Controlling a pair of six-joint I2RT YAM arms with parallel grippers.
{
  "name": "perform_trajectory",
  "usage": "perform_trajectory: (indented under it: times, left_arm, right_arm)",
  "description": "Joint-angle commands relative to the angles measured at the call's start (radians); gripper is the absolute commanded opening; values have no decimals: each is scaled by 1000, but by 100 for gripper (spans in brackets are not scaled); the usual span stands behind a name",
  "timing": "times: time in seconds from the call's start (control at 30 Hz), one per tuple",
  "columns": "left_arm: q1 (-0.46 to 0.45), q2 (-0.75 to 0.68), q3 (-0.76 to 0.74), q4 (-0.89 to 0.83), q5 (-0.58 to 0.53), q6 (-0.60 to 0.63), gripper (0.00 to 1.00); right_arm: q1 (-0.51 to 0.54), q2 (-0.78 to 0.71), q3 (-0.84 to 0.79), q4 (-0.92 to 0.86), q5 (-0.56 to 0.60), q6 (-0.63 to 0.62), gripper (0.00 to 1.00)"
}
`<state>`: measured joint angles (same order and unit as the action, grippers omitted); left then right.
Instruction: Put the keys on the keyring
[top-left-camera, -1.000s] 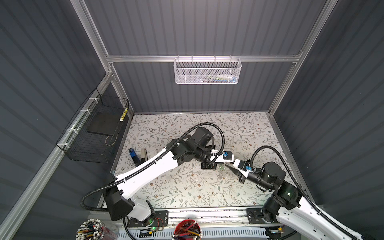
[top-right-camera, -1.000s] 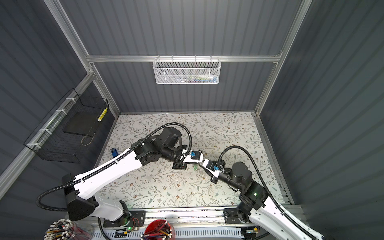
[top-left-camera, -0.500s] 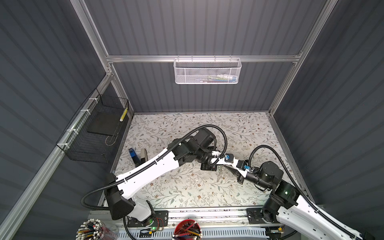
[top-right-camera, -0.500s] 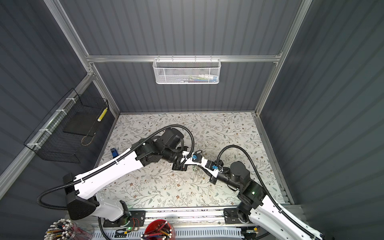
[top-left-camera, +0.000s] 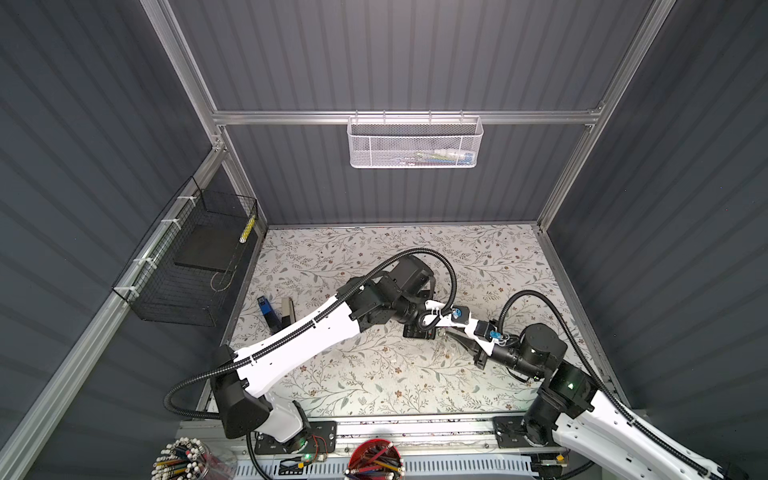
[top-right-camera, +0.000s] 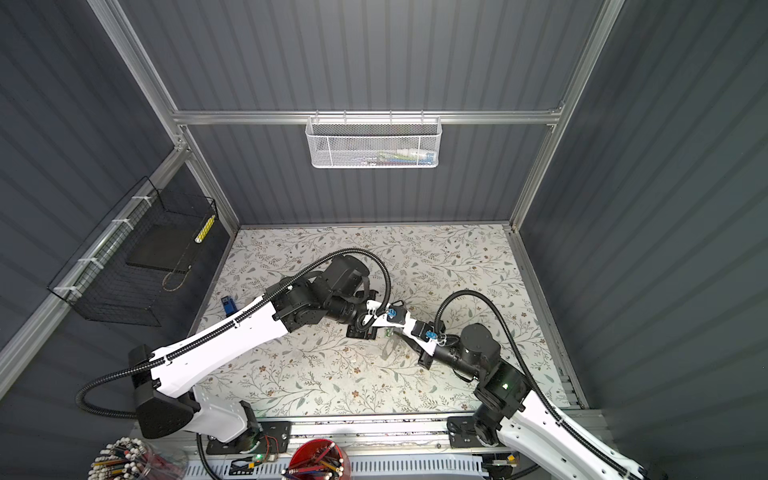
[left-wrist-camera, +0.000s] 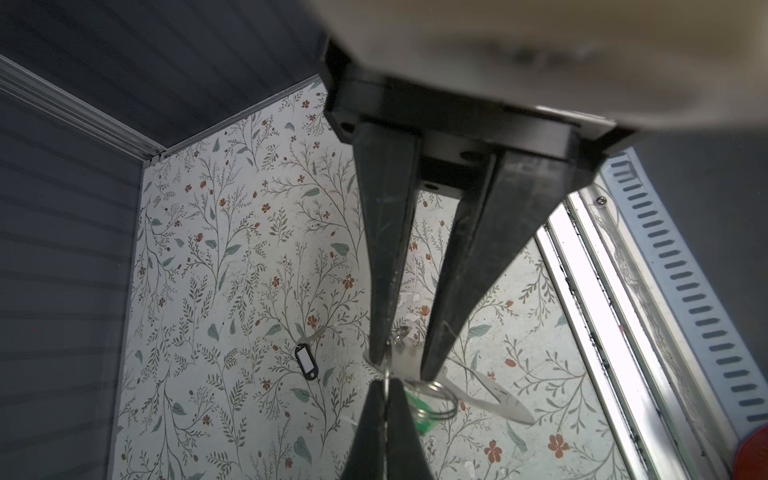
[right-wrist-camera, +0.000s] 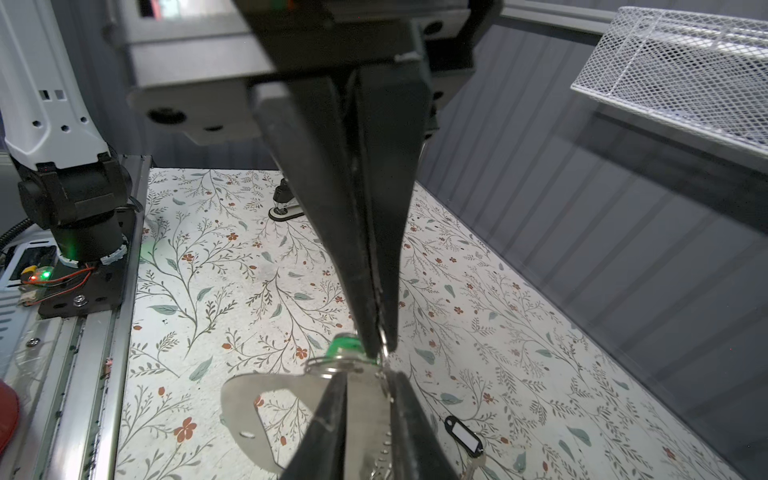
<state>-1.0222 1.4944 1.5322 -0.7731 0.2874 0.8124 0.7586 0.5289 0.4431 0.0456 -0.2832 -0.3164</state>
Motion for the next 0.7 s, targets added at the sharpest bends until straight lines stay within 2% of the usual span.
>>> perform_trajectory:
  times: [0.0,0.17,0.33,0.37,0.4,0.43,0.53,0.67]
  left_arm:
    - [-7,-1,6,-23,-2,21,0]
    - [-7,-6,3,-27,35,41,0]
    - [-7,-15,-21,-13,75,45,0]
    - [-6,-22,-33,2,72,36,6]
    - [-6,-33,-51,23,68,30,22]
    - [-2,-50,-77,56,59,19,32]
    - [48,-118,-185,170,101,-44,36]
    - [153,-215,-314,327,285,-145,34]
  right_arm:
    - [1,-14,-6,82,-7,14,18]
    - [1,-12,-8,103,-5,23,13]
    - [1,-15,-10,112,-7,25,1]
    - [2,-16,-12,115,-8,25,0]
    - [1,-18,-15,118,-10,26,0]
    - [1,-21,-19,121,-10,28,0]
    - [-1,-31,-31,136,-17,35,0]
    - [-1,-46,-51,176,-34,43,0]
